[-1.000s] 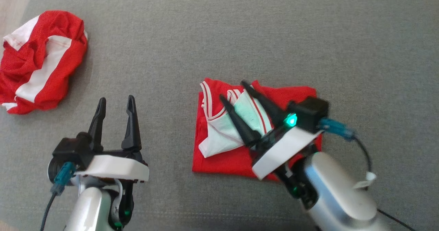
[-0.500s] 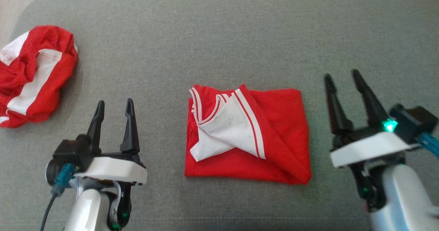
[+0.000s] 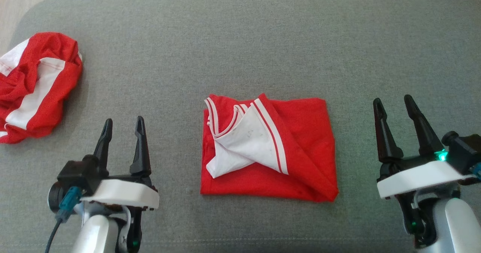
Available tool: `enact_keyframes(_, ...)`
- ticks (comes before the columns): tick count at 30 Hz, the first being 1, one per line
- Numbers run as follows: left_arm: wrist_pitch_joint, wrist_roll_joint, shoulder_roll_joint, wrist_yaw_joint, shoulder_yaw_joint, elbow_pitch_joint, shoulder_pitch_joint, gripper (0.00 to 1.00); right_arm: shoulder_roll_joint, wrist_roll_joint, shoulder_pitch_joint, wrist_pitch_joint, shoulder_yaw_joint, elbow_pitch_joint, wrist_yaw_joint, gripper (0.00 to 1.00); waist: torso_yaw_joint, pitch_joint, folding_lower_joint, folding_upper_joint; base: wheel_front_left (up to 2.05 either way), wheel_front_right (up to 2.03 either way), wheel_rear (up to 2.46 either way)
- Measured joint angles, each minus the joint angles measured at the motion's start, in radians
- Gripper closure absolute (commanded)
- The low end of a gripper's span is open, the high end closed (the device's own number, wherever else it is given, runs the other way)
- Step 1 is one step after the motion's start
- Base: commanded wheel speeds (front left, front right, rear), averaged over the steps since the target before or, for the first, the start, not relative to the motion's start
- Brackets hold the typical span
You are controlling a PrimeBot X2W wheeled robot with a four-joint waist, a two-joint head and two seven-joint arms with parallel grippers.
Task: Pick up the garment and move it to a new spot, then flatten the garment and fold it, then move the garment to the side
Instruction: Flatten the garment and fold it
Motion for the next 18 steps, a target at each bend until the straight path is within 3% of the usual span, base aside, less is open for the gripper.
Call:
enact_keyframes(12,0.003,0.0,0.008,0.008,-0.004,-0.008,0.0,0.0,0.0,-0.031,0.0,0.009,-0.009,0.002,0.0,0.0,-0.001,0.012,0.0,0.0,0.0,0.0,0.0)
enact_keyframes(13,0.003,0.0,0.009,0.008,-0.004,-0.009,0.0,0.0,-0.001,-0.034,-0.001,0.011,-0.006,0.002,0.0,0.08,-0.001,0.014,0.0,0.0,0.0,0.0,0.0)
enact_keyframes(14,0.003,0.0,0.009,0.008,-0.006,-0.009,-0.001,0.0,-0.002,-0.034,-0.001,0.014,-0.003,0.005,0.0,0.75,0.0,0.015,0.0,0.0,0.0,0.0,0.0)
enact_keyframes(15,0.003,0.0,0.009,0.008,-0.006,-0.009,-0.001,0.0,-0.004,-0.034,-0.003,0.019,0.004,0.011,0.0,1.0,0.001,0.017,0.0,0.0,0.0,0.0,0.0)
enact_keyframes(18,0.003,0.0,0.009,0.008,-0.01,-0.009,-0.003,0.0,-0.015,-0.034,-0.018,0.023,0.045,0.055,0.0,1.0,0.006,0.026,0.0,0.0,0.0,0.0,0.0)
